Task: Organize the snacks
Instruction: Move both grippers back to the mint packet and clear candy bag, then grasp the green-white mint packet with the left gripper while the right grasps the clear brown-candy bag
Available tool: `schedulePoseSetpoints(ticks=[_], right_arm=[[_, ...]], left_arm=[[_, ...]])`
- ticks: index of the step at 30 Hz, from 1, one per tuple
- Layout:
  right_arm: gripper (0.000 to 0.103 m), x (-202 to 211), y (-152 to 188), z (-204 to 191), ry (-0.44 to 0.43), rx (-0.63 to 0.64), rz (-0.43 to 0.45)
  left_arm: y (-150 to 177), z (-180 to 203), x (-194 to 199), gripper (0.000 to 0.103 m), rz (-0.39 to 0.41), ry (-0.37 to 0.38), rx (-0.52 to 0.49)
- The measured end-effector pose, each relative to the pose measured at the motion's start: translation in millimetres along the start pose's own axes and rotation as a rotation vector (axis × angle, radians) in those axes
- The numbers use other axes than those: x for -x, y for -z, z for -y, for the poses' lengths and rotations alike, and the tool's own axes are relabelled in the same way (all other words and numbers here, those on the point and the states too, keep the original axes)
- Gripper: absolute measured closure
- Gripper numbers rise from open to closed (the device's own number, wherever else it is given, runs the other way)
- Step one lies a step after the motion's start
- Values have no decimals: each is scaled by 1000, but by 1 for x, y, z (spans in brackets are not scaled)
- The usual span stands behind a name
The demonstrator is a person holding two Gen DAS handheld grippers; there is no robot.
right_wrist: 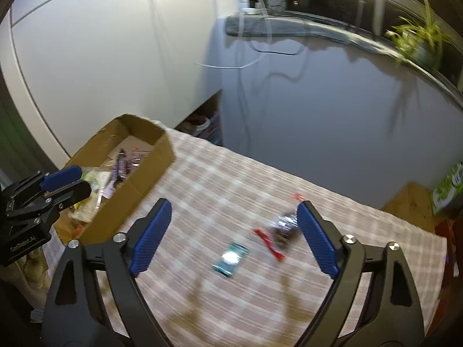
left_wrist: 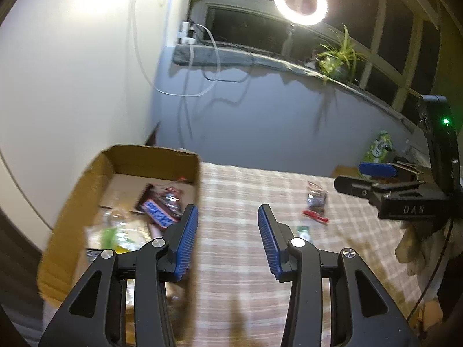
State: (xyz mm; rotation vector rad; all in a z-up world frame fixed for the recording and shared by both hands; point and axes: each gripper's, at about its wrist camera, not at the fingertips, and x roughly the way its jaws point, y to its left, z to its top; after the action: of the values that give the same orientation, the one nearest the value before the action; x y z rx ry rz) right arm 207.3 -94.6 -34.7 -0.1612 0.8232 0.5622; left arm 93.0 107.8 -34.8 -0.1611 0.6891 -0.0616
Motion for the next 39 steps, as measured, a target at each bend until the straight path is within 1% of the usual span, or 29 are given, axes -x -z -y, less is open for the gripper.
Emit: schedulePoseSetpoints(ticks=[4,9,15,21,24,28,30,32,34,36,39], right_arm=[[12,5,12,27,20,-34,-1],[12,-1,29,50,-7,-45,-25],[12,-22,39,69,-33,-130,-79],[12,-50,37,82,-61,-220,-111],[18,-62,36,82,-60,-230,-130],[18,-76,35,84,-80,-273,-160],[22,-85,33,87,-85,-300,-178],[28,-90,32,89,-93,-316,-189],[30,-96,31,89,-91,-330,-198],[31,-101,29,89,-85,-332,-206],[37,-108,28,84,-79,-316,-221]], left_arm=[[8,24,-11,61,-32,36,-27],[17,47,-26,61,-79,80,-59],[29,72,-51,61,-149,122,-88],[36,90,-75,61,-202,152,-98],[37,94,-87,61,-227,166,-93],[41,97,-102,61,-261,183,-78],[41,98,-108,61,-271,187,-76],[42,98,-113,61,-279,192,-70],[42,100,-117,61,-282,186,-66],[42,100,-121,61,-282,185,-59],[41,102,-127,61,-284,176,-71]])
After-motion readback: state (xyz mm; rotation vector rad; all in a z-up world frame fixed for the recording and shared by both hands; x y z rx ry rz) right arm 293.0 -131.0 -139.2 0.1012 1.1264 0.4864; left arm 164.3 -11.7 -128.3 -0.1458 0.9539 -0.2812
